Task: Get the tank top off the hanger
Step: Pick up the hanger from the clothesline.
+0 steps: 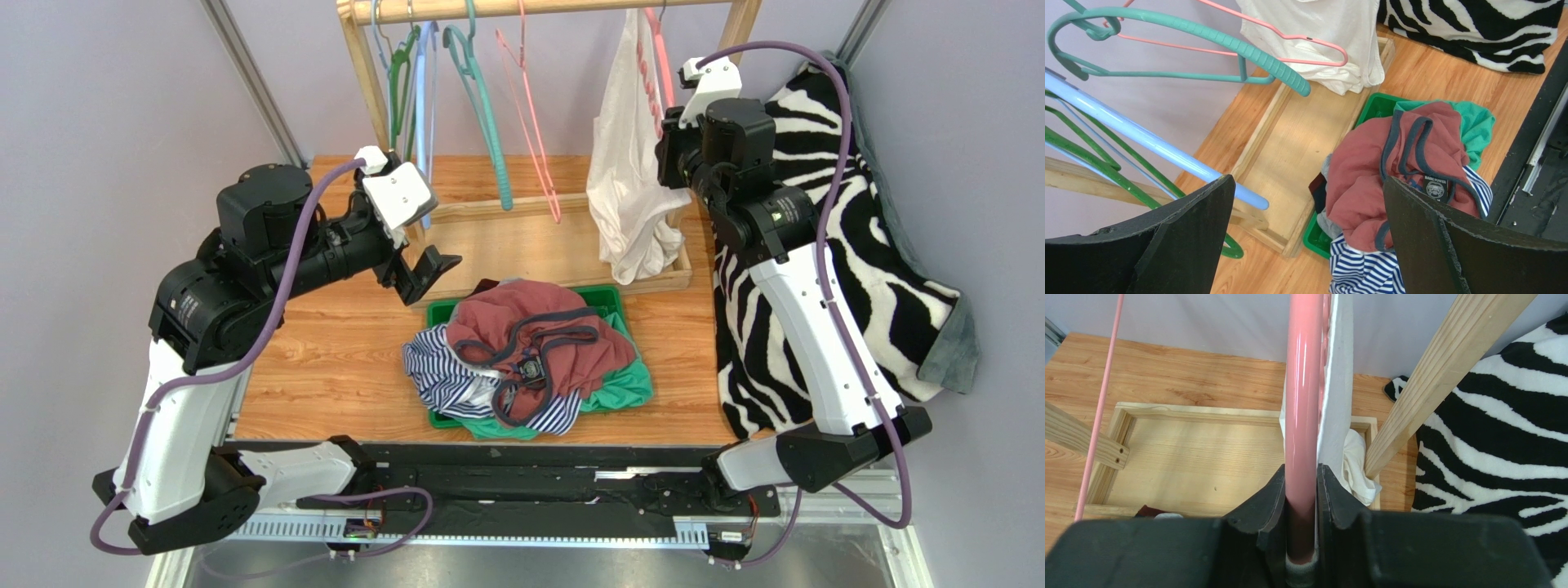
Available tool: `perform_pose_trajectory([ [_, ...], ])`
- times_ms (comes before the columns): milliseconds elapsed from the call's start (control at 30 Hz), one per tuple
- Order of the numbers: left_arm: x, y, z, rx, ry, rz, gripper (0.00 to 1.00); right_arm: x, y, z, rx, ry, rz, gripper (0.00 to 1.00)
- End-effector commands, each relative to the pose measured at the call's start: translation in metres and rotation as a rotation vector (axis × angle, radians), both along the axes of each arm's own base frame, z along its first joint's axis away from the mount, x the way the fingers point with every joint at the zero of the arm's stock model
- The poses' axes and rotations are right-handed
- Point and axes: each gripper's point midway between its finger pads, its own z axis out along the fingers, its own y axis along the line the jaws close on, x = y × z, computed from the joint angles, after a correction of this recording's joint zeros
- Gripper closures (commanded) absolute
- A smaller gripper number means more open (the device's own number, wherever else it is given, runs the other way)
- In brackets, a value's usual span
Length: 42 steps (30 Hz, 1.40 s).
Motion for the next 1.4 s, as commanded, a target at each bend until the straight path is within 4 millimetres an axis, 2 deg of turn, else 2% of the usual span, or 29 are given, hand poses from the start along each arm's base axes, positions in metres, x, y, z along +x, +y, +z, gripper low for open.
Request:
perform_pose_trajectory([
  [0, -0.001, 0.001, 0.012, -0.051, -0.021, 0.009, 0.01, 0.004, -0.009, 0.065, 0.051, -0.211, -0.04, 1.0],
  [33, -0.001, 0.001, 0.013, -0.051, -0.022, 0.009, 0.01, 0.001, -0.01, 0.076, 0.068, -0.249, -0.038, 1.0],
  [100, 0.0, 0.0, 0.011, -0.049, -0.018, 0.008, 0.01, -0.003, -0.009, 0.086, 0.06, -0.288, -0.022, 1.0],
  [133, -0.001, 0.0, 0.012, -0.05, -0.021, 0.006, 0.01, -0.008, -0.009, 0.098, 0.074, -0.329, -0.01, 1.0],
  [200, 0.001, 0.001, 0.012, -0.048, -0.021, 0.012, 0.01, -0.013, -0.009, 0.108, 0.083, -0.364, 0.006, 1.0],
  [233, 0.0, 0.001, 0.012, -0.048, -0.024, 0.011, 0.01, -0.02, -0.01, 0.12, 0.095, -0.406, 0.011, 1.0],
  [367, 0.001, 0.003, 0.013, -0.048, -0.028, 0.02, 0.01, -0.033, -0.011, 0.132, 0.114, -0.439, 0.034, 1.0],
  [467, 0.002, 0.003, 0.012, -0.047, -0.027, 0.022, 0.01, -0.041, -0.013, 0.125, 0.114, -0.435, 0.045, 1.0],
  [500, 0.002, 0.002, 0.011, -0.047, -0.022, 0.022, 0.01, -0.037, -0.01, 0.109, 0.102, -0.407, 0.052, 1.0],
  [567, 0.002, 0.003, 0.012, -0.048, -0.024, 0.024, 0.01, -0.041, -0.009, 0.105, 0.107, -0.415, 0.061, 1.0],
  [667, 0.002, 0.003, 0.012, -0.051, -0.022, 0.023, 0.01, -0.031, -0.003, 0.08, 0.08, -0.353, 0.077, 1.0],
  [700, 0.001, 0.003, 0.013, -0.052, -0.023, 0.022, 0.01, -0.016, 0.003, 0.063, 0.057, -0.296, 0.079, 1.0],
  [733, 0.001, 0.003, 0.014, -0.054, -0.025, 0.022, 0.01, -0.018, 0.002, 0.066, 0.045, -0.259, 0.079, 1.0],
  [767, 0.0, 0.004, 0.014, -0.055, -0.027, 0.022, 0.01, -0.014, 0.004, 0.06, 0.036, -0.223, 0.079, 0.99],
  [800, 0.0, 0.004, 0.015, -0.055, -0.03, 0.024, 0.01, -0.002, 0.009, 0.046, 0.023, -0.165, 0.075, 0.8],
  [833, 0.0, 0.005, 0.014, -0.053, -0.029, 0.027, 0.01, -0.001, 0.008, 0.034, 0.004, -0.101, 0.069, 0.69],
  [867, 0.0, 0.006, 0.015, -0.054, -0.034, 0.031, 0.01, -0.002, 0.006, 0.046, 0.014, -0.11, 0.053, 0.61],
  [900, 0.0, 0.006, 0.014, -0.053, -0.032, 0.031, 0.01, 0.005, 0.003, 0.028, -0.022, -0.032, 0.022, 0.5],
  [933, 0.001, 0.007, 0.013, -0.05, -0.032, 0.034, 0.01, 0.006, 0.001, 0.026, -0.034, -0.009, 0.012, 0.47],
  [967, -0.001, 0.007, 0.013, -0.054, -0.032, 0.033, 0.01, 0.003, 0.0, 0.042, -0.002, -0.024, -0.002, 0.45],
  [1033, 0.0, 0.007, 0.011, -0.051, -0.026, 0.032, 0.01, 0.005, 0.0, 0.028, -0.005, 0.042, -0.019, 0.41],
  [1067, -0.001, 0.007, 0.012, -0.053, -0.03, 0.028, 0.01, 0.003, 0.001, 0.036, 0.006, 0.027, -0.02, 0.4],
  [1167, -0.001, 0.006, 0.012, -0.057, -0.027, 0.025, 0.01, 0.007, 0.001, 0.035, -0.009, 0.039, -0.039, 0.41],
  [1200, -0.002, 0.006, 0.012, -0.058, -0.026, 0.024, 0.01, 0.001, -0.001, 0.043, -0.009, 0.04, -0.042, 0.41],
  [1233, -0.002, 0.006, 0.013, -0.059, -0.027, 0.022, 0.01, 0.004, 0.0, 0.04, -0.016, 0.06, -0.043, 0.42],
  [1333, -0.004, 0.007, 0.015, -0.064, -0.028, 0.021, 0.01, 0.009, 0.007, 0.028, -0.025, 0.098, -0.018, 0.56],
  [1367, -0.005, 0.007, 0.016, -0.066, -0.031, 0.02, 0.01, 0.014, 0.009, 0.023, -0.03, 0.112, -0.019, 0.7],
])
